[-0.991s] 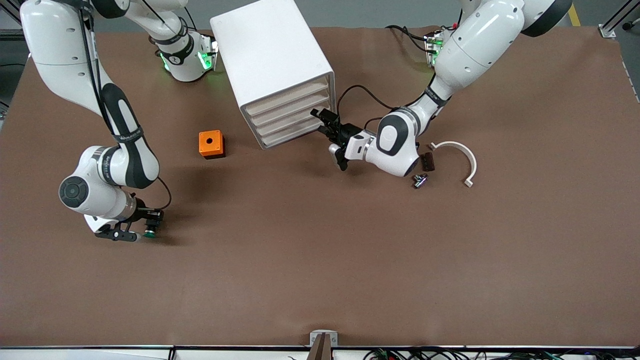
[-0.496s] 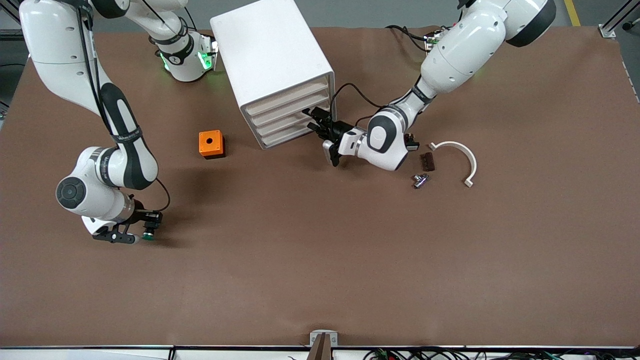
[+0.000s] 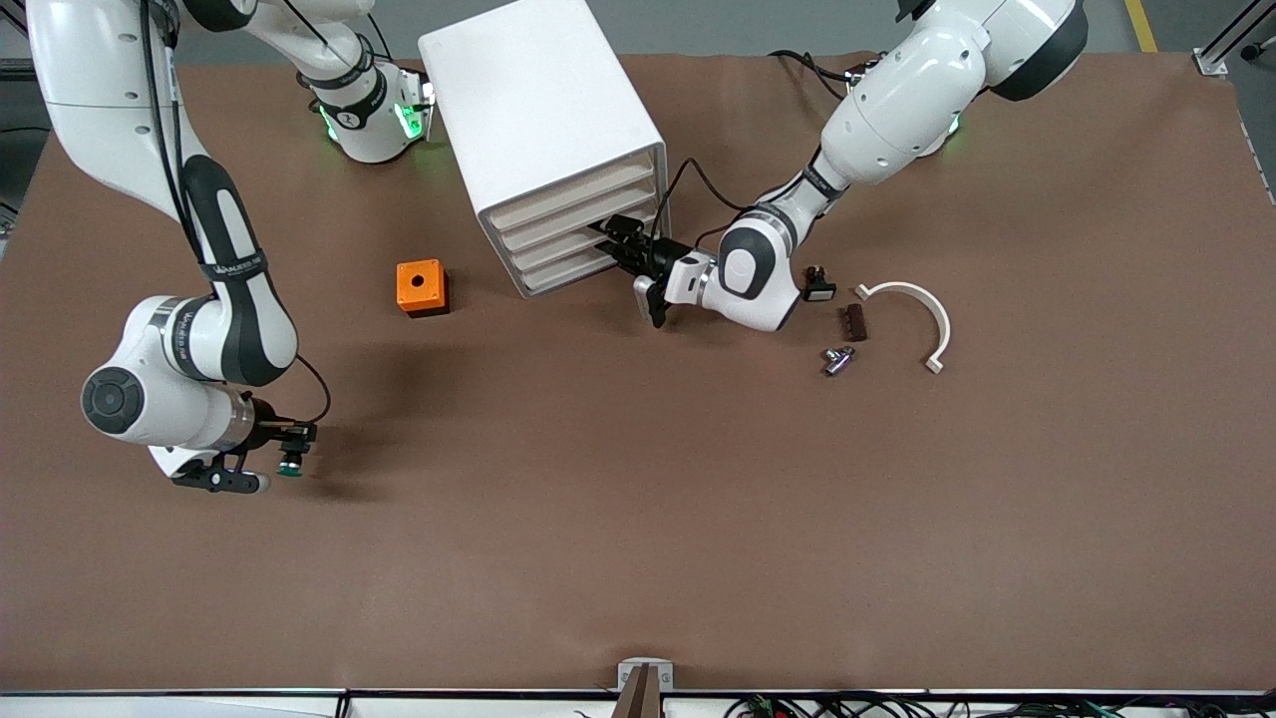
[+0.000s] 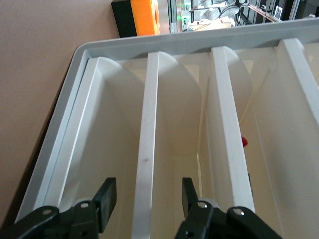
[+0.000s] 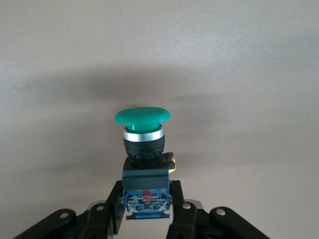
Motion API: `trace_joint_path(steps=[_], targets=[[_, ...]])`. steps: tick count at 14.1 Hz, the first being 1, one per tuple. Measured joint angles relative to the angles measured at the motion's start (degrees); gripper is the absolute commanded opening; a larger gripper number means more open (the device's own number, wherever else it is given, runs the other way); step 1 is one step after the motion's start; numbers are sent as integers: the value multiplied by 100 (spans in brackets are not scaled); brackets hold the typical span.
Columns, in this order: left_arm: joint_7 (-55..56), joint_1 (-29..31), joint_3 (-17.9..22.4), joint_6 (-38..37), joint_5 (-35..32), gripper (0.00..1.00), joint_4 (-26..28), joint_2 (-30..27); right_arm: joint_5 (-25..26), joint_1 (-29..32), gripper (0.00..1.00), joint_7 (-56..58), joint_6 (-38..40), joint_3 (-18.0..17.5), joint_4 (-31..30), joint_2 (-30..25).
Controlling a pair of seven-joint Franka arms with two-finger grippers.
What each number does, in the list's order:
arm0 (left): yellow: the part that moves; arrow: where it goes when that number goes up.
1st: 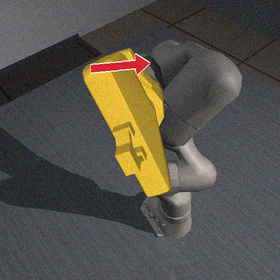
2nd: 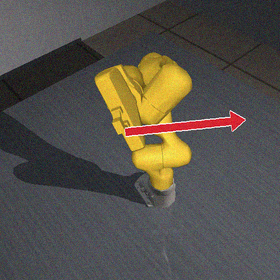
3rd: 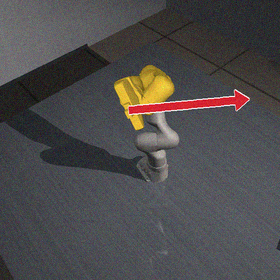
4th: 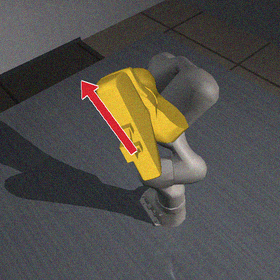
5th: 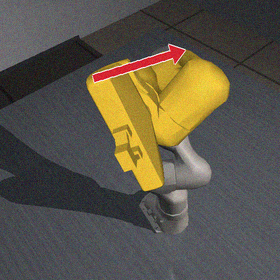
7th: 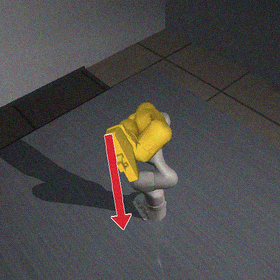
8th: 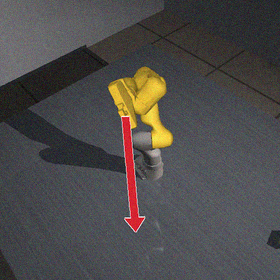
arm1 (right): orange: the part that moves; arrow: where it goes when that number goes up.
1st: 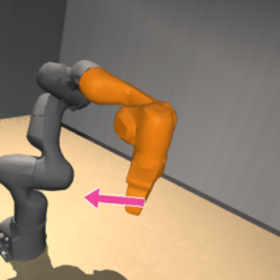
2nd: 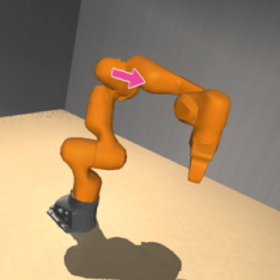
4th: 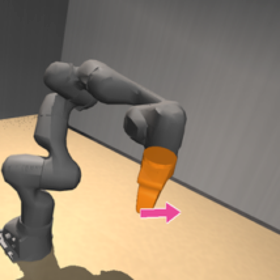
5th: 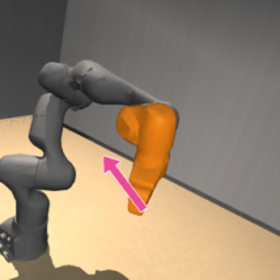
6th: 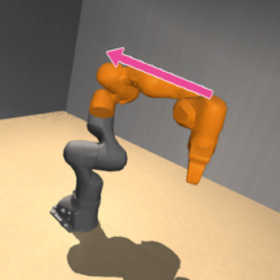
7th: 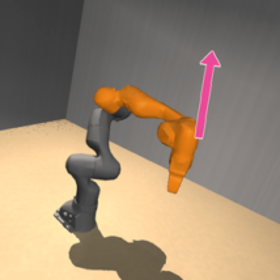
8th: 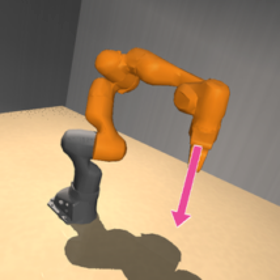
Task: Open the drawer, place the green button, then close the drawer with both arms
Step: 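Pull the drawer open with the left gripper while the right gripper carries the button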
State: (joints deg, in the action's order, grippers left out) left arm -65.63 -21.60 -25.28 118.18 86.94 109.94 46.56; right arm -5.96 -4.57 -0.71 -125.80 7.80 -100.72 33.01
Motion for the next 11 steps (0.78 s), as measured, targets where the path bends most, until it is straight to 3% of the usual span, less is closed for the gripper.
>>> trace_joint_path(steps=[3, 6, 11], targets=[[5, -143, 3, 110, 70, 33, -40, 7, -4, -59, 20, -47, 276, -4, 86, -120], [45, -169, 7, 159, 87, 2, -61, 8, -5, -160, 20, -345, 800, -6, 263, -271], [300, -161, 117, 175, 87, 0, -158, 9, -9, -454, 21, -1245, 1634, -13, 634, -493]])
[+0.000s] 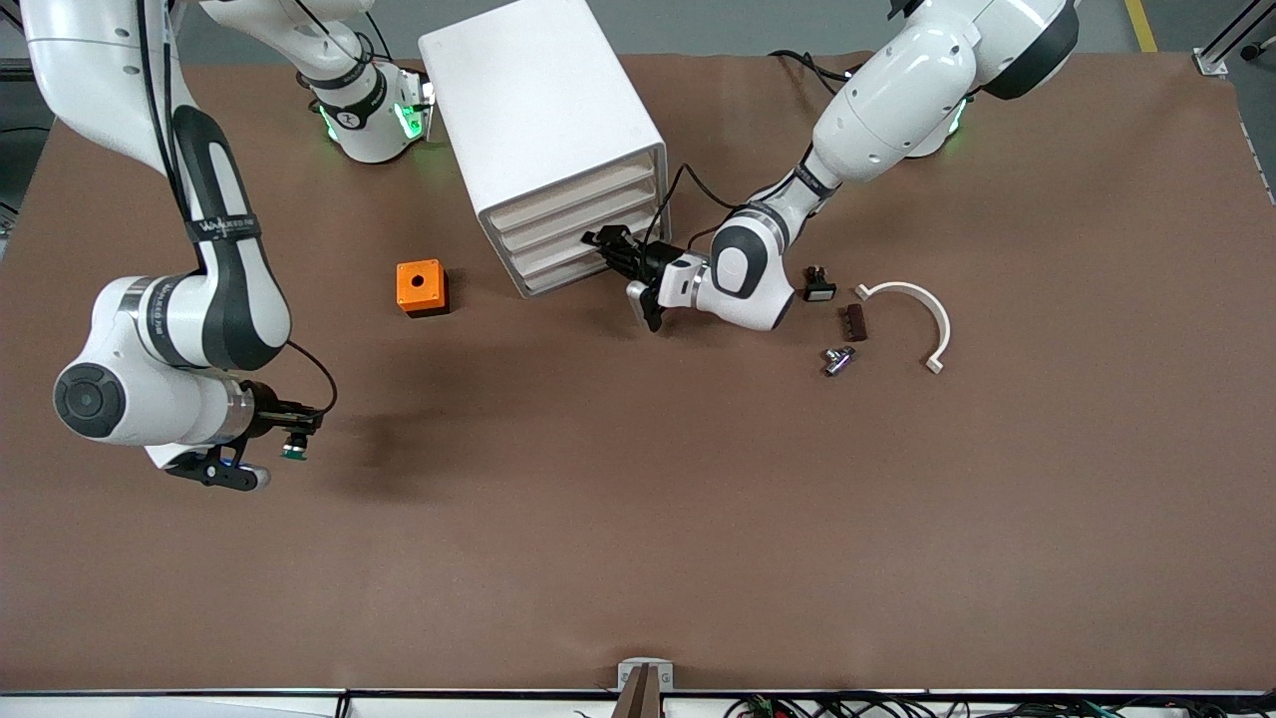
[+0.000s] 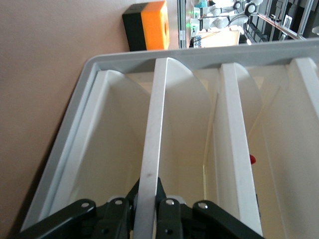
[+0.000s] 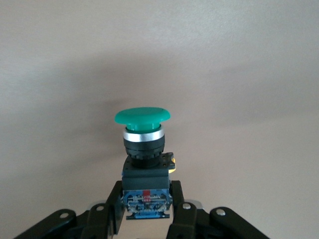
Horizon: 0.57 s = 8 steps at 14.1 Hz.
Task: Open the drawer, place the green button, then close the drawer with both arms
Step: 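Pull the drawer open with the left gripper while the right gripper carries the button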
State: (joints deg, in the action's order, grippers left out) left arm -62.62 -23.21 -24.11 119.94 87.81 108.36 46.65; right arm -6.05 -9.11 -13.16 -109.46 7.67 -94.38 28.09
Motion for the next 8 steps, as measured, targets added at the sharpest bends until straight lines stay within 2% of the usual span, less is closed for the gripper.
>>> trace_joint_path(steps=[4, 8], targets=[[109, -2, 77, -13, -8, 0, -57, 0, 0, -397, 22, -952, 347, -11, 27, -253], [157, 71, 338, -89, -8, 0, -228, -5, 0, -775, 22, -1888, 683, -21, 37, -467]])
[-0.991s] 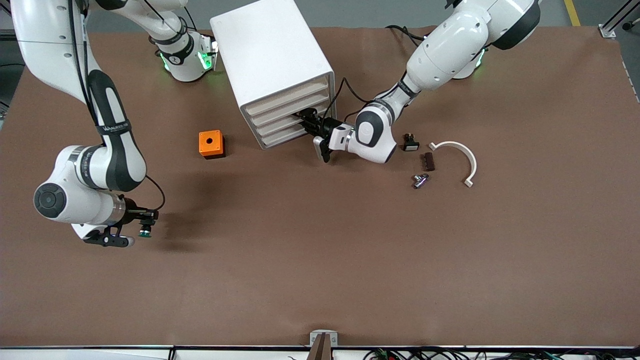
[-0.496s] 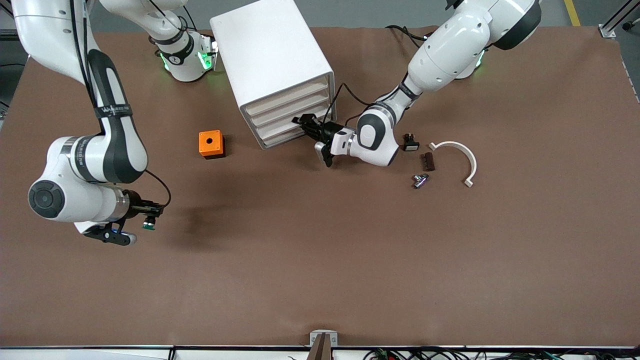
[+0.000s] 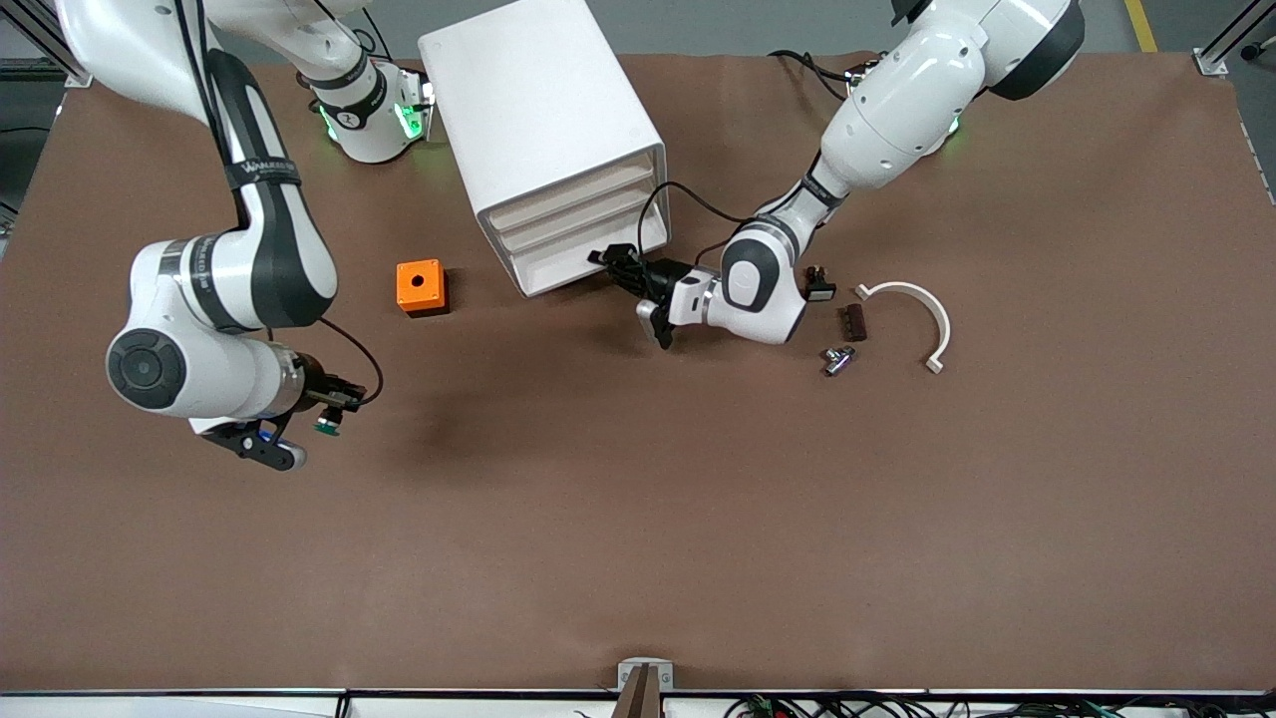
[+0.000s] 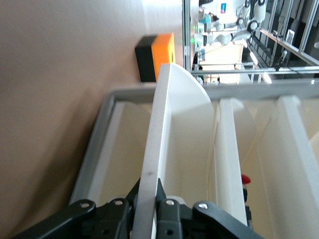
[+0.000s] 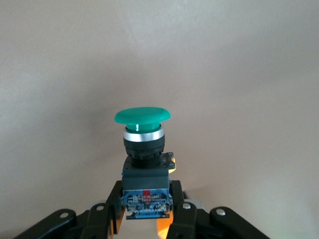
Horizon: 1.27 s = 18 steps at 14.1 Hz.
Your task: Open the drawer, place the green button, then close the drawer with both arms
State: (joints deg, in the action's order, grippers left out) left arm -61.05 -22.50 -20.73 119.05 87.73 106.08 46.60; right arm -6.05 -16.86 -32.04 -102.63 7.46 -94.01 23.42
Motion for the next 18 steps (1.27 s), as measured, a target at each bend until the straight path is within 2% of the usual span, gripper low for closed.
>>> trace_joint_path(steps=[3, 6, 7, 8, 9, 12, 14, 16, 18], targets=[[70, 103, 261, -122, 0, 0, -169, 0, -1, -408, 22, -907, 232, -7, 3, -184], [135, 330, 328, -124, -15, 0, -268, 1, -9, -998, 21, -2218, 384, -19, 3, -293], [161, 411, 336, -123, -43, 8, -297, 1, -19, -1210, 21, -2686, 388, -23, 2, -296], [234, 469, 338, -123, -75, 42, -325, 1, -50, -1426, 21, -3166, 388, -26, -2, -295], [304, 491, 344, -122, -97, 99, -348, 1, -89, -1627, 21, -3623, 388, -27, -3, -295], [677, 438, 346, -38, -97, 100, -388, 4, -241, -2105, 20, -4611, 387, -30, -19, -295], [1155, 416, 340, -33, -152, 100, -437, 4, -567, -2259, 20, -4909, 358, -28, -39, -295], [1740, 418, 340, -30, -430, 100, -532, 3, -821, -2412, 20, -5126, 198, -26, -119, -295], [2507, 448, 340, -24, -888, 100, -703, -8, -862, -2648, 20, -5612, -119, -27, -240, -292]])
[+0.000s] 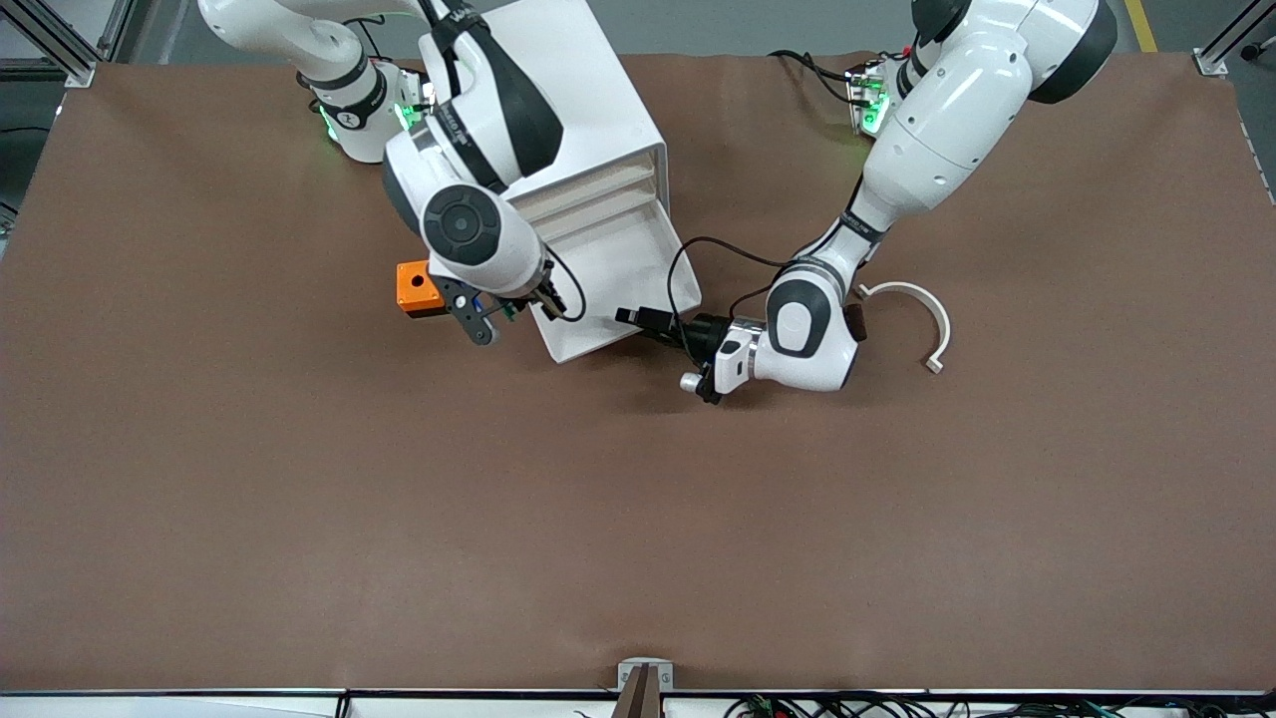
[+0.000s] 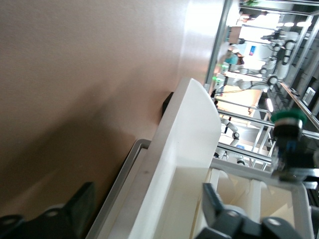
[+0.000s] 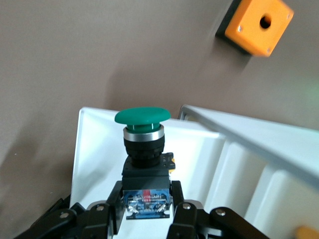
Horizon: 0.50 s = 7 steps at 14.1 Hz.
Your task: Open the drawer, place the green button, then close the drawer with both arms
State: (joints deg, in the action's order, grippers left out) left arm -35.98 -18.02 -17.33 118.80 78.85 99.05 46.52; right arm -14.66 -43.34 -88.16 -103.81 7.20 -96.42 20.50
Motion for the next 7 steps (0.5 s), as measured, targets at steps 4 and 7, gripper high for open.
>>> trace_joint_path(steps=[4, 7], targets=[[1760, 85, 30, 33, -1495, 100, -493, -165, -2, -521, 18, -729, -957, -5, -463, 21], [2853, 313, 50, 35, -2987, 100, -841, -325, -2, -754, 18, -1081, -1221, -3, -552, 44]])
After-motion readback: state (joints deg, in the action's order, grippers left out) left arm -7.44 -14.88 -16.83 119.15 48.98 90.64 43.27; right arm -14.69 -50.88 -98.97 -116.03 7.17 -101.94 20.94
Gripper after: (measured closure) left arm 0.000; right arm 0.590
